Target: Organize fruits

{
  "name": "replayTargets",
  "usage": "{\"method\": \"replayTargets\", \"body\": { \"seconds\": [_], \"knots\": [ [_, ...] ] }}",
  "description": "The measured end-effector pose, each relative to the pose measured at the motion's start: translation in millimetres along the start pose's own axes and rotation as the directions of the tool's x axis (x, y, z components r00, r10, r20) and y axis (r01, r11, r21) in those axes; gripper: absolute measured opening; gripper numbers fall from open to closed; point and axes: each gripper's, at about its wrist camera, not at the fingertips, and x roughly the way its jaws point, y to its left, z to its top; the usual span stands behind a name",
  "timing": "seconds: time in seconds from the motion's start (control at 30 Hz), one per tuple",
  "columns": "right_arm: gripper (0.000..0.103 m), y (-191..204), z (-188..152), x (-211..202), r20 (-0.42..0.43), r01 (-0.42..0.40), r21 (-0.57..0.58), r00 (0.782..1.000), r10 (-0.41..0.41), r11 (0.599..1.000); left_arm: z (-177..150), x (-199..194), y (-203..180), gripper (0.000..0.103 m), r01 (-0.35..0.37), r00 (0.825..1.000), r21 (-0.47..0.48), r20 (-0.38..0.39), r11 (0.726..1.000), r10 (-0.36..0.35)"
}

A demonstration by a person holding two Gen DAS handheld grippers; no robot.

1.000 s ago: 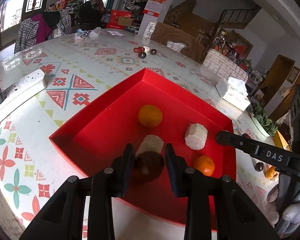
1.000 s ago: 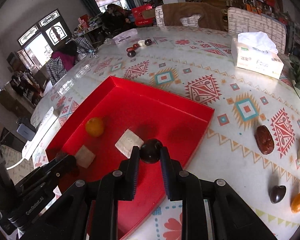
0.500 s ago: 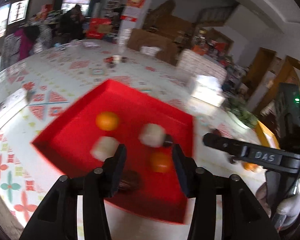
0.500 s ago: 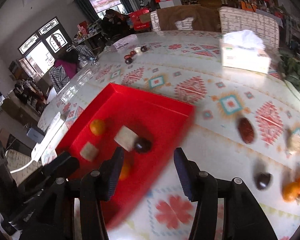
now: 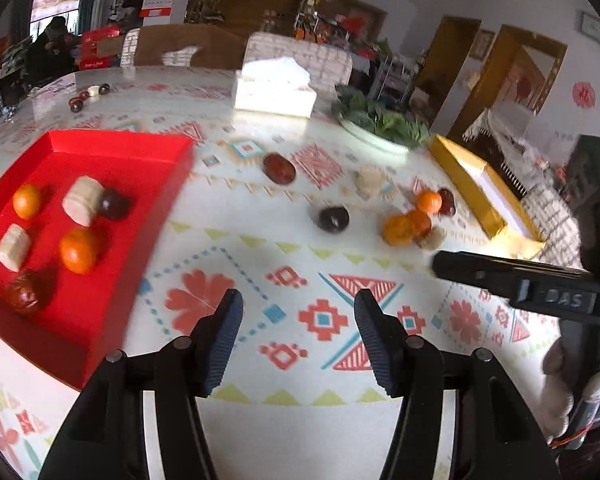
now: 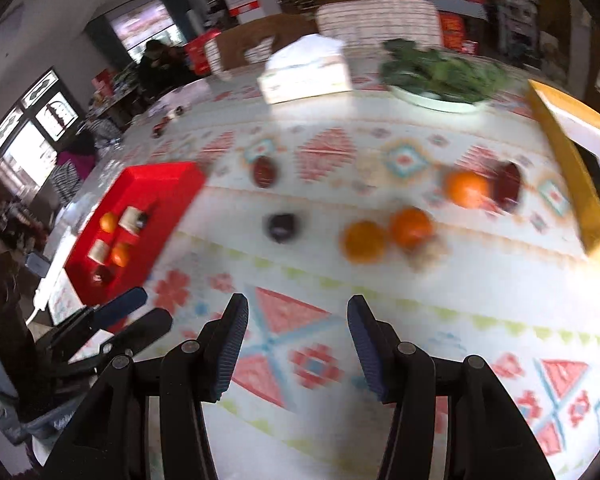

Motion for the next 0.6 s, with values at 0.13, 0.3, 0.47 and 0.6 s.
{"method": "replayTargets", "body": {
  "seconds": [0.13, 0.3, 0.47, 0.6],
  "knots": [
    [0.056, -32, -13, -6, 0.015, 0.026, 0.035, 1.000, -0.026, 0.999, -6, 11, -10, 0.059, -0.036, 0.999, 0.018, -0.032, 0.999, 0.036],
    [0.056, -63, -24, 6, -0.005, 0.075, 0.077, 0.997, -0.075, 0.994, -4, 37, -19, 0.063, -0.134, 0.988, 0.060, -0.075, 0.989, 0.139],
    [0.057, -68, -23, 9, 0.006, 0.109, 0.095, 0.994, -0.110, 0.990, 6, 61, -25, 0.078, -0.243, 0.963, 0.088, -0.096, 0.966, 0.251],
    [0.057, -66, -20, 8, 0.006, 0.122, 0.101, 0.992, -0.124, 0.987, 14, 76, -22, 0.103, -0.280, 0.949, 0.080, -0.127, 0.957, 0.288]
  ]
}}
